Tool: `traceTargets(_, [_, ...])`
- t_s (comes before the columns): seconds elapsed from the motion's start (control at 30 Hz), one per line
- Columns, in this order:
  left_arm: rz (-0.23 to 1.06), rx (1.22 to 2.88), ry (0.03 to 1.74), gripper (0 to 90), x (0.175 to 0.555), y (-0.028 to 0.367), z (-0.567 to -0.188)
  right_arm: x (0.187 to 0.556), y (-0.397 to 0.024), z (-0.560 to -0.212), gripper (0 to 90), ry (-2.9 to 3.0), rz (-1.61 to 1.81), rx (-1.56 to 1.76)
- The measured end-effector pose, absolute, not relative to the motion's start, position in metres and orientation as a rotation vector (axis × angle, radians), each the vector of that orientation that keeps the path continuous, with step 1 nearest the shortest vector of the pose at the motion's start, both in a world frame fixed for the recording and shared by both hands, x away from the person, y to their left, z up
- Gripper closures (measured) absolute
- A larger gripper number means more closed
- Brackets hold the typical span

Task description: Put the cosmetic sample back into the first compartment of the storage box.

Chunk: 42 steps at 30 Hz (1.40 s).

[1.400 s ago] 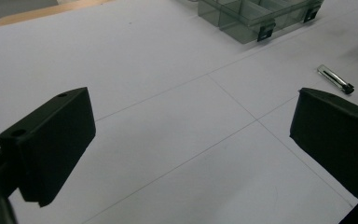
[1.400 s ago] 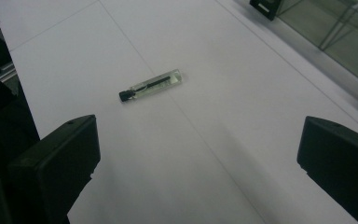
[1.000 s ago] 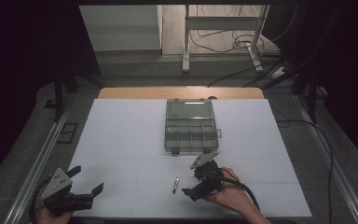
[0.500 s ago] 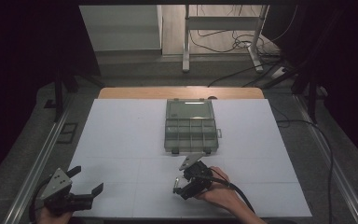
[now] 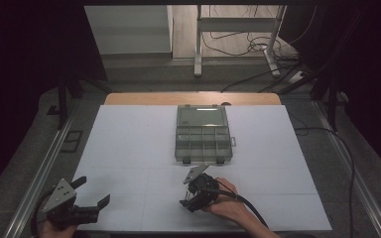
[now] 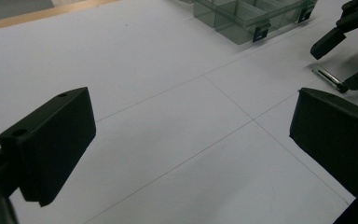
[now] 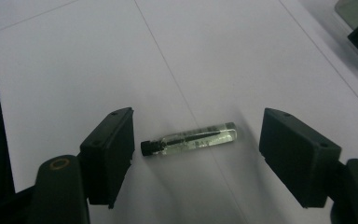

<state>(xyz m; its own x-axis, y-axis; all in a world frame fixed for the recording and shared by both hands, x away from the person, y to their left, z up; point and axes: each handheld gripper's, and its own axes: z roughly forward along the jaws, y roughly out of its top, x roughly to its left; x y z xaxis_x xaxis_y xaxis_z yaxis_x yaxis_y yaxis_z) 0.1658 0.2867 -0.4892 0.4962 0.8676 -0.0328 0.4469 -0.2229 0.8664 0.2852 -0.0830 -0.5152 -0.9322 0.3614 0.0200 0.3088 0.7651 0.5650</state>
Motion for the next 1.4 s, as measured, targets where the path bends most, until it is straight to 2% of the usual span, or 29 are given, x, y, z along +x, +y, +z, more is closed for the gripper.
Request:
traceTargets(0.2, [0.592,1.849,1.092,0.7,0.166,0.287,-0.489,0.285,-0.078,-0.519,31.1,2.877,0.882,0.513])
traceTargets(0.4, [0.589,1.844,1.088,0.7,0.166,0.288,-0.489,0.282,-0.075,-0.521,39.6,2.864,0.847,0.475])
traceTargets(1.4, [0.580,1.849,1.092,0.7,0.167,0.288,-0.489,0.298,-0.093,-0.498,39.8,2.801,1.036,0.657])
